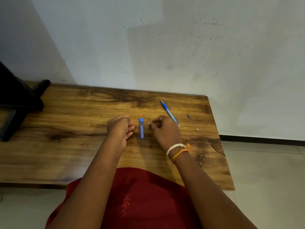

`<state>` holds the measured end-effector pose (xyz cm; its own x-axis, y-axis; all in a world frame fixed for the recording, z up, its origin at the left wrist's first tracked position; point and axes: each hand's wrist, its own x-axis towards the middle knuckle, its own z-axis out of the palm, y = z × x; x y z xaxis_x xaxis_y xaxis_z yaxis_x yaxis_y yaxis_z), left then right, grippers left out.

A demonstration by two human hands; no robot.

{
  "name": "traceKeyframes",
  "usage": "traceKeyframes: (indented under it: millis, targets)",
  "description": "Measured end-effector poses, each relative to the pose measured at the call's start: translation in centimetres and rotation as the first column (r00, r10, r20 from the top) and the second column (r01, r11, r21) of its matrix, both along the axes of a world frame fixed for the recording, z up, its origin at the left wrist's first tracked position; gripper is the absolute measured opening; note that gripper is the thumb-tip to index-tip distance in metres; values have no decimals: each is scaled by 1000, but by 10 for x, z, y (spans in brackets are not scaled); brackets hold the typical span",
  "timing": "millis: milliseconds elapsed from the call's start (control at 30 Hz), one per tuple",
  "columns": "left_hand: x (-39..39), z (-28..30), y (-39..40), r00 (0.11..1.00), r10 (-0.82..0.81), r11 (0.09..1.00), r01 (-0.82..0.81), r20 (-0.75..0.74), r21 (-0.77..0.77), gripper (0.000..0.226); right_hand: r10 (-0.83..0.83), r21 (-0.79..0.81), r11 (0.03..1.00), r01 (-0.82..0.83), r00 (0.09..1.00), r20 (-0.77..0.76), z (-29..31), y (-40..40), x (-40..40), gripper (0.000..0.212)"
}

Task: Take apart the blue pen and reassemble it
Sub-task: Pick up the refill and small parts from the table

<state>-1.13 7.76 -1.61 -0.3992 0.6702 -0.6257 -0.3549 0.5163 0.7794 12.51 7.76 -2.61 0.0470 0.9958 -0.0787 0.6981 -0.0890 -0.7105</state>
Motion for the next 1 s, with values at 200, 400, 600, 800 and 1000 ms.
traceKeyframes:
  millis: [200,400,600,800,1000]
  targets:
    - [-11,-2,-5,980,-148,989,150,-134,5,26,17,-119,993,-3,993,119,-7,-4,-27,27]
    - [-15,3,-8,954,-233,971,238,-190,-1,22,-51,-167,984,64,996,77,-6,0,-27,41]
    - [-16,7,-11,944,-291,956,292,-155,-13,23,-37,-159,986,46,998,55,-8,3,-27,20]
    - [-15,7,-11,945,-293,956,294,-146,-15,20,-66,-110,991,76,994,91,-4,2,-29,26]
    - [-13,6,-12,937,-309,950,312,-164,-10,20,-63,-137,988,73,995,77,-4,1,-28,26]
